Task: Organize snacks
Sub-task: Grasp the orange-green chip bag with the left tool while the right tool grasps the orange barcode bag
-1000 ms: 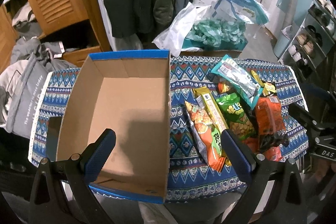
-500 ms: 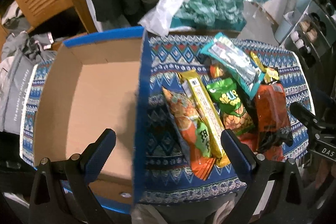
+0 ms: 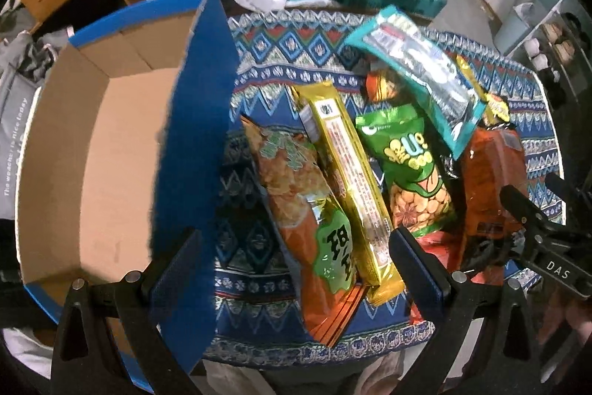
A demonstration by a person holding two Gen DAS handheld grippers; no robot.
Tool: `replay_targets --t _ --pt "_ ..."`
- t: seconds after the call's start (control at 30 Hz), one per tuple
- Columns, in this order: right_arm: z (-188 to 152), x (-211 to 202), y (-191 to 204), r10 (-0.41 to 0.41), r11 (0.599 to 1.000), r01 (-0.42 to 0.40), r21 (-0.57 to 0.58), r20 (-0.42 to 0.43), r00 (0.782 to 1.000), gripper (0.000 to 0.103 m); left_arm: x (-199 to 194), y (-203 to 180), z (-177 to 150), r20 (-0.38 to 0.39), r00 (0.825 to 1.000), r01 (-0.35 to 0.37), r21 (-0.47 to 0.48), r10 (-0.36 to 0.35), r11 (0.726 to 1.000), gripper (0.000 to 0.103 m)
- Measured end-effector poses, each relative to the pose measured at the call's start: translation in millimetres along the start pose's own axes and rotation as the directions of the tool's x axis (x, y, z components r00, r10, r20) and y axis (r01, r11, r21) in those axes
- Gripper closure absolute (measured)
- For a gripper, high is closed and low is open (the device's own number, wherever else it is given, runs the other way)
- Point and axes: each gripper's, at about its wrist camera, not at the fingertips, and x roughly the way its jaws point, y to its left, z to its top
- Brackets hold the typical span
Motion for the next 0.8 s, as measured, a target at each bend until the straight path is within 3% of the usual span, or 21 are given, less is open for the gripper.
replay_targets --t 0.2,0.4,0.57,0.8 --pt "-2.6 19.6 3.0 -0.023 0.999 0.022 -0.027 -0.029 0.999 0.003 23.1 -4.5 1.5 -0.049 0.999 -0.021 -0.001 0.021 1.0 0.002" --pt "-3.3 36.6 5.0 -0.031 0.999 0.028 -0.046 -0.05 0.998 0.003 31.2 -18.7 2.2 -0.021 0.997 -0.074 0.057 0.075 0.996 0.002" --pt "-3.9 45.3 6.5 0.005 0.999 -0.008 -0.041 -0.065 0.998 0.014 38.0 -26.5 1.1 -0.005 0.991 -0.132 0.1 0.133 0.986 0.002" --pt "-6.0 46.6 9.2 0.02 0.999 -0.023 -0.039 -0.069 0.997 0.021 33.3 -30.2 -1.9 -0.004 0.995 -0.1 0.099 0.101 0.99 0.004"
